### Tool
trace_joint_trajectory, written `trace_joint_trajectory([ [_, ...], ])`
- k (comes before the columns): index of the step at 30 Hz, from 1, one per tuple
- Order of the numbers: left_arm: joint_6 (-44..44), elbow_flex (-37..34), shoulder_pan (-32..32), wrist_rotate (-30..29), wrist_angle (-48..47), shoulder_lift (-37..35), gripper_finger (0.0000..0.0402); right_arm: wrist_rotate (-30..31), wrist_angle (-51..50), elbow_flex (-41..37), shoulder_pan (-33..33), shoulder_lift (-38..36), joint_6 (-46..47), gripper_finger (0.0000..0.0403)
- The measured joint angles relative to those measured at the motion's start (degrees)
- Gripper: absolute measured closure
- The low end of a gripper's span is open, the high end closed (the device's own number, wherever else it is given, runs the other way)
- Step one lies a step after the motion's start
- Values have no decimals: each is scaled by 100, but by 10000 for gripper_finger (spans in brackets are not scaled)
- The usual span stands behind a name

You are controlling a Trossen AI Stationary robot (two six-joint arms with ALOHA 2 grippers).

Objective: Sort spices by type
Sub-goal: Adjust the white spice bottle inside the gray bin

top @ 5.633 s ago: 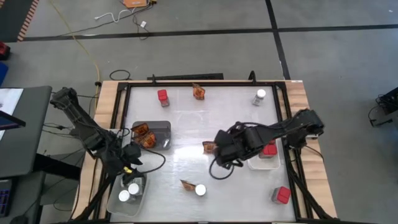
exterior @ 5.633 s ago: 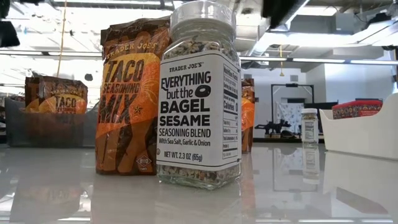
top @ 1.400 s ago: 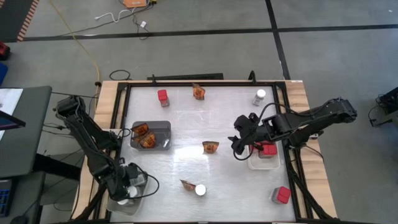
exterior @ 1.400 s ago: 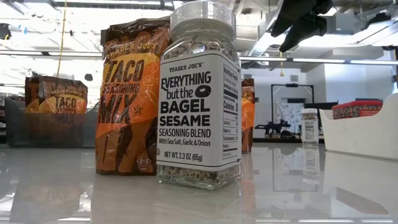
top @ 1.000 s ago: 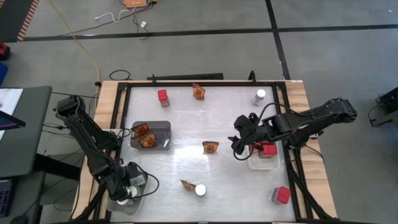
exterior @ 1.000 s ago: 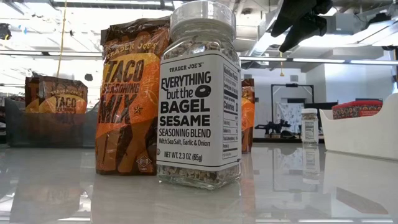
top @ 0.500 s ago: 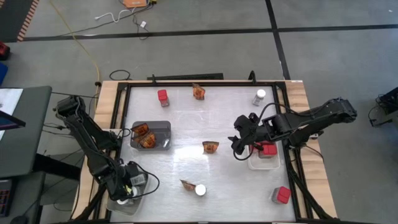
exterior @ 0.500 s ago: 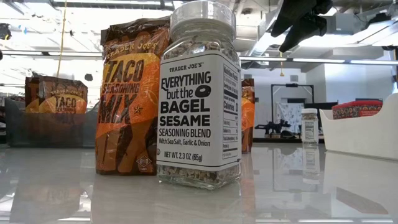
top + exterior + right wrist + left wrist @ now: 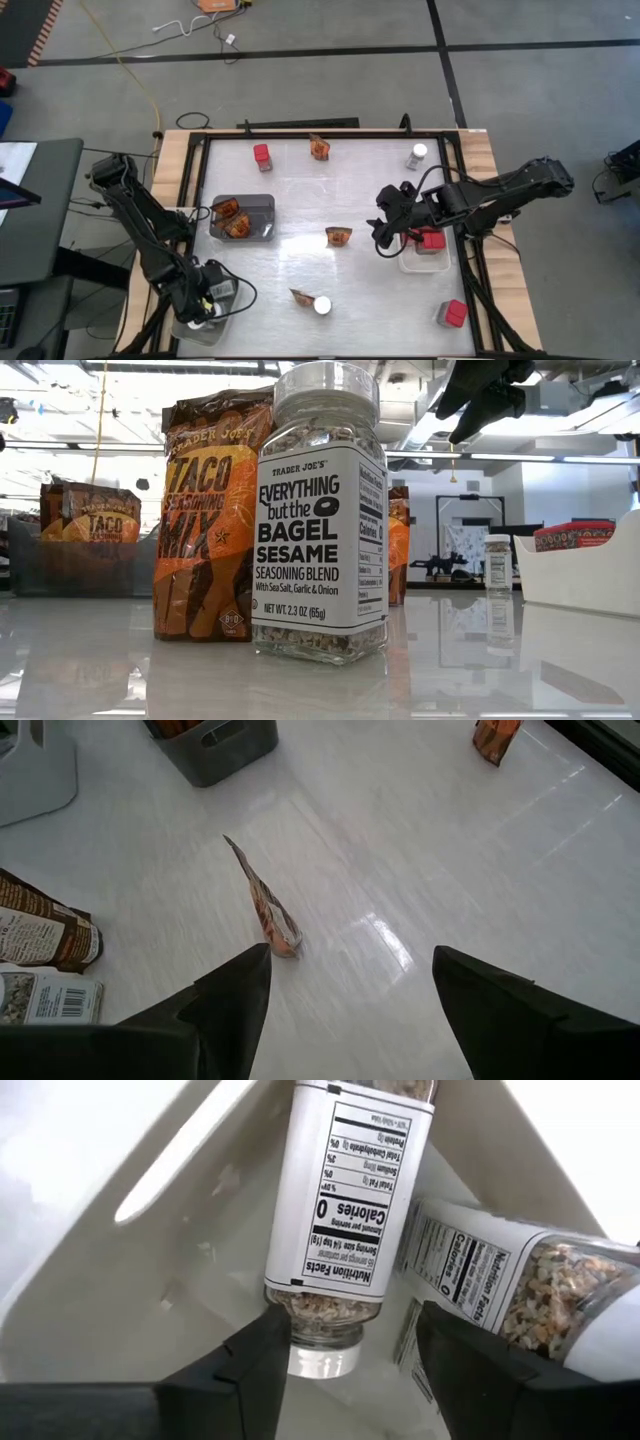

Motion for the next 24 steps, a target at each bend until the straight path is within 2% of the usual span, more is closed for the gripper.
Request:
trace_joint_trajectory([
  [10,388,34,2,-157,63,525,190,0,1,0,15,0,3,97],
  [24,715,13,4,-335,36,553,198,0,3,0,4,0,5,97],
])
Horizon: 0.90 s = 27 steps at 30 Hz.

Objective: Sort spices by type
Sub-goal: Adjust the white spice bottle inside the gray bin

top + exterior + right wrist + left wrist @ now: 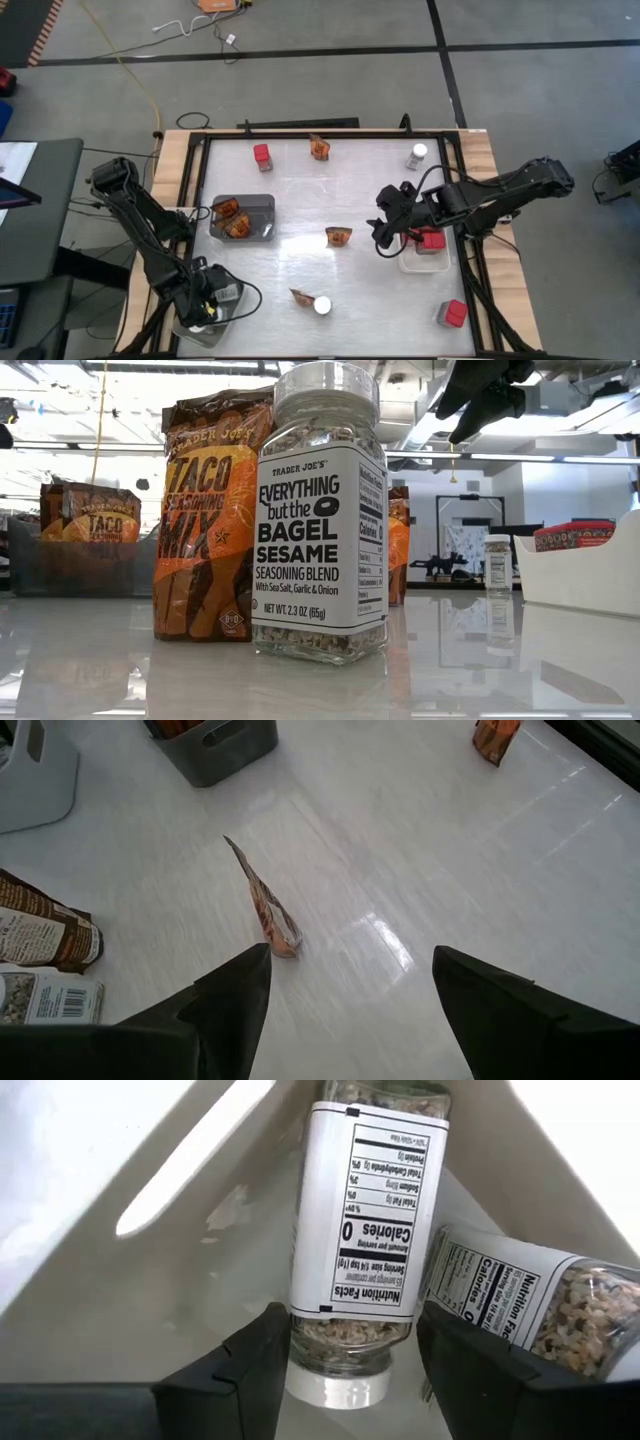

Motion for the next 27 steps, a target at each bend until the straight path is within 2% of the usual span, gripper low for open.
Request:
trace_joint_trajectory([
  [3,-112,-4,0,-79,-36,5,229,0,-1,0,0,0,2,97],
  [9,-465,-7,121,-203,-130,9,319,0,-1,0,0,0,0,97],
  [16,-135,-7,416,-183,-135,-7,390,2,1,0,0,0,2,97],
  [19,-20,3,503,-163,-114,-60,399,0,1,0,0,0,2,97],
  [27,235,92,540,-189,-72,-276,380,0,1,2,7,0,0,97],
])
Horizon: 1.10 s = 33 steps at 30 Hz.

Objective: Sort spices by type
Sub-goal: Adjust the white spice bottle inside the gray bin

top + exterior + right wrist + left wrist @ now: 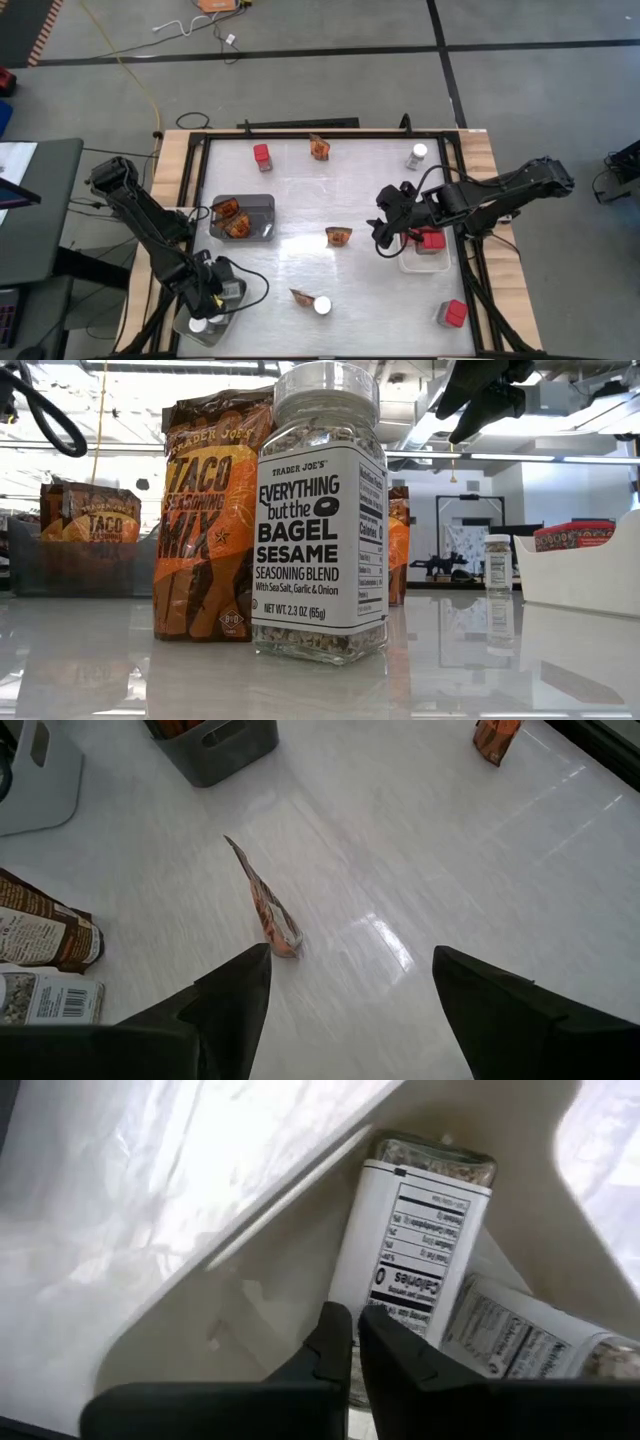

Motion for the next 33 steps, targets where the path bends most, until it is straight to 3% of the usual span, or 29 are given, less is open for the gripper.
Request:
trace_joint_trajectory([
  [18,-141,15,58,-20,413,-13,230,0,-4,0,0,0,-155,97],
  [28,1001,22,182,0,711,-16,196,0,-41,0,4,0,-200,97],
  [33,1102,26,248,1,750,-19,179,-2,-46,0,4,0,-214,97],
])
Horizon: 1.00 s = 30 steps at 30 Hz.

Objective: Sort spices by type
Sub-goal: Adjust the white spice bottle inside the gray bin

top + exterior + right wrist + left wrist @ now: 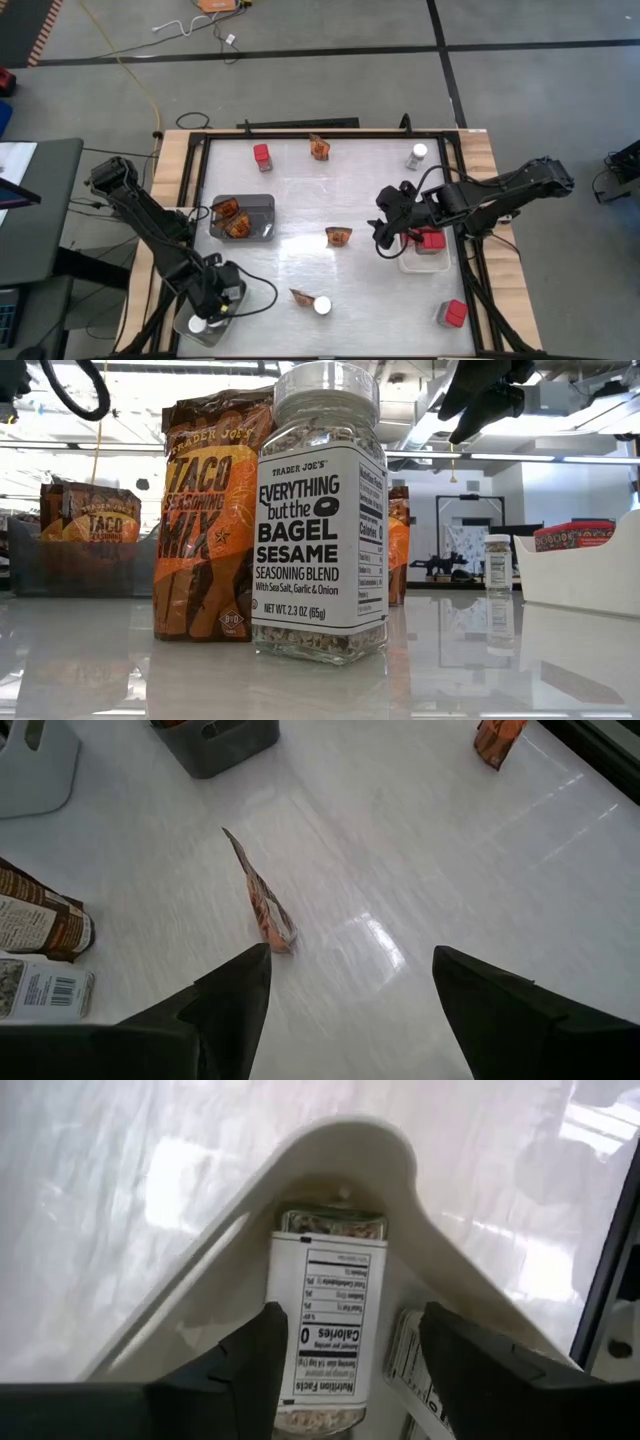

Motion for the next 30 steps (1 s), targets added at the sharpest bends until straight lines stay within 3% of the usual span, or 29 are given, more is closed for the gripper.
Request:
trace_joint_trajectory([
  [13,220,-24,-3,21,41,114,121,-2,8,0,-2,0,24,97],
  [30,422,-13,-5,39,65,668,117,-2,24,0,-4,0,66,97],
])
